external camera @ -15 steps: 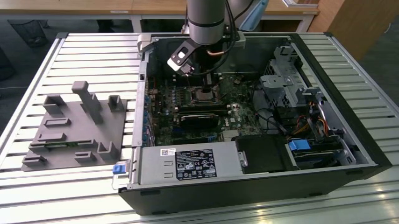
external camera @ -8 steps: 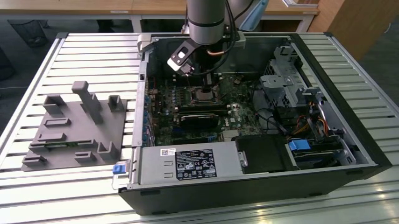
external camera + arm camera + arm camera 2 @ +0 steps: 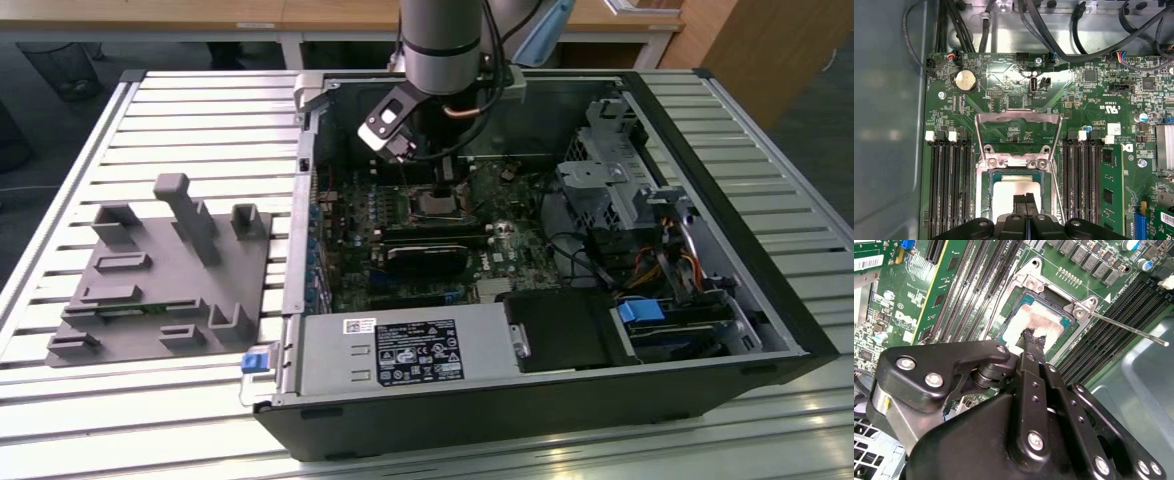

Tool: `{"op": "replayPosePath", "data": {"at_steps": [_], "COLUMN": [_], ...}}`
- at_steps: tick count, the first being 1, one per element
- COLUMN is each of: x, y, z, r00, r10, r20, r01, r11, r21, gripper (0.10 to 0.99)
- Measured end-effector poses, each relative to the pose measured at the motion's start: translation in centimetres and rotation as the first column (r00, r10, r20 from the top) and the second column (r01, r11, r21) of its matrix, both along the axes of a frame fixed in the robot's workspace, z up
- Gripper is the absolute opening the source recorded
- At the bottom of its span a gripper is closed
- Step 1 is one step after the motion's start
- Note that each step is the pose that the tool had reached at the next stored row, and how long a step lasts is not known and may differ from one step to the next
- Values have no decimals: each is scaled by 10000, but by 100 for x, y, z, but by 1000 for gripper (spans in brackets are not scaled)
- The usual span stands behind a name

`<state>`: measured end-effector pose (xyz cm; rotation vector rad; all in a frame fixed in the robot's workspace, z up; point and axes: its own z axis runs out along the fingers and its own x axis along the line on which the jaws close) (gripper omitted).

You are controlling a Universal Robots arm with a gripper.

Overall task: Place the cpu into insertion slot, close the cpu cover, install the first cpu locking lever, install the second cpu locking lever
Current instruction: 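Close the cpu cover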

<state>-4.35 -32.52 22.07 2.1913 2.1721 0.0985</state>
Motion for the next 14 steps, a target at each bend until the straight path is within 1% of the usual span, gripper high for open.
{"op": "replayPosePath", "data": {"at_steps": [14], "x": [0], "y": [0], "z": [44], "r00": [10000], "r10": [0], "r20": [0], "r01": [0], "r11": [10000], "r21": [0], "gripper": [106]}}
